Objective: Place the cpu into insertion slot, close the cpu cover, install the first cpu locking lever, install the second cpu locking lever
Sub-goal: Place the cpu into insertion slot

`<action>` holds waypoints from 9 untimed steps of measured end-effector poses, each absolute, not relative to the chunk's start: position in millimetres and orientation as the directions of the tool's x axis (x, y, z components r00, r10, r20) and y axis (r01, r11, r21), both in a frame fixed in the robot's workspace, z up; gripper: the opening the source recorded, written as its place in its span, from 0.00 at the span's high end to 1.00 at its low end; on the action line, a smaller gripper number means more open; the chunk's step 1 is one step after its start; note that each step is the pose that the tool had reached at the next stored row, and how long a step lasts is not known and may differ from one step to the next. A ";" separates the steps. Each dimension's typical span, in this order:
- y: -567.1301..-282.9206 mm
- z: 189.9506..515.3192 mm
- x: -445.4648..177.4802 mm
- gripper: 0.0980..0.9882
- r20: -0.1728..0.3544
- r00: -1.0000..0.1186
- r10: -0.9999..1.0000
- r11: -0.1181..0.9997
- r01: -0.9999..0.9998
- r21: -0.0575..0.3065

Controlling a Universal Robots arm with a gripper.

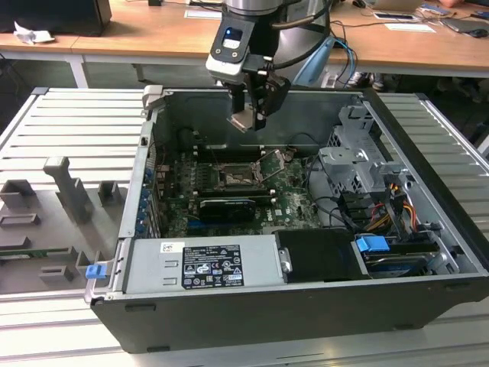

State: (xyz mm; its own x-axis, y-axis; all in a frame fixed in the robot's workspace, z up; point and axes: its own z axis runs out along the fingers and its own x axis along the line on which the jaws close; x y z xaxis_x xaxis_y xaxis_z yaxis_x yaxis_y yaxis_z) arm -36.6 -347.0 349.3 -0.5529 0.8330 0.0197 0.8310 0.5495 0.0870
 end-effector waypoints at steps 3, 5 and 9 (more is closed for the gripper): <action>-347.0 347.9 -36.6 0.50 0.020 -0.529 0.849 0.525 0.846 0.087; -347.0 347.2 -36.6 0.50 0.020 -0.517 0.856 0.513 0.854 0.087; -347.0 345.3 -36.6 0.50 0.020 -0.493 0.870 0.490 0.867 0.087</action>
